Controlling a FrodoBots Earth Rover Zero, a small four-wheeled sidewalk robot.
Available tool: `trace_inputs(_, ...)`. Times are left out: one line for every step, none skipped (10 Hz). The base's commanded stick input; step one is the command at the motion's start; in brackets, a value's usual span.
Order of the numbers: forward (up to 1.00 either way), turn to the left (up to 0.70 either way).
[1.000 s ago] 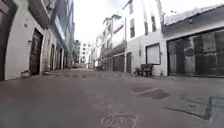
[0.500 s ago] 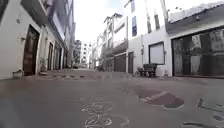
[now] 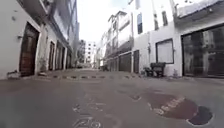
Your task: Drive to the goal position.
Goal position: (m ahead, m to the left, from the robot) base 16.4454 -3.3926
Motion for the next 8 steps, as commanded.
trace_inputs(1.0, 0.4)
trace_inputs(1.0, 0.15)
trace_inputs(1.0, 0.0)
trace_inputs(1.0, 0.0)
trace_inputs(1.0, 0.0)
trace_inputs(1.0, 0.0)
trace_inputs(1.0, 0.0)
trace_inputs(1.0, 0.0)
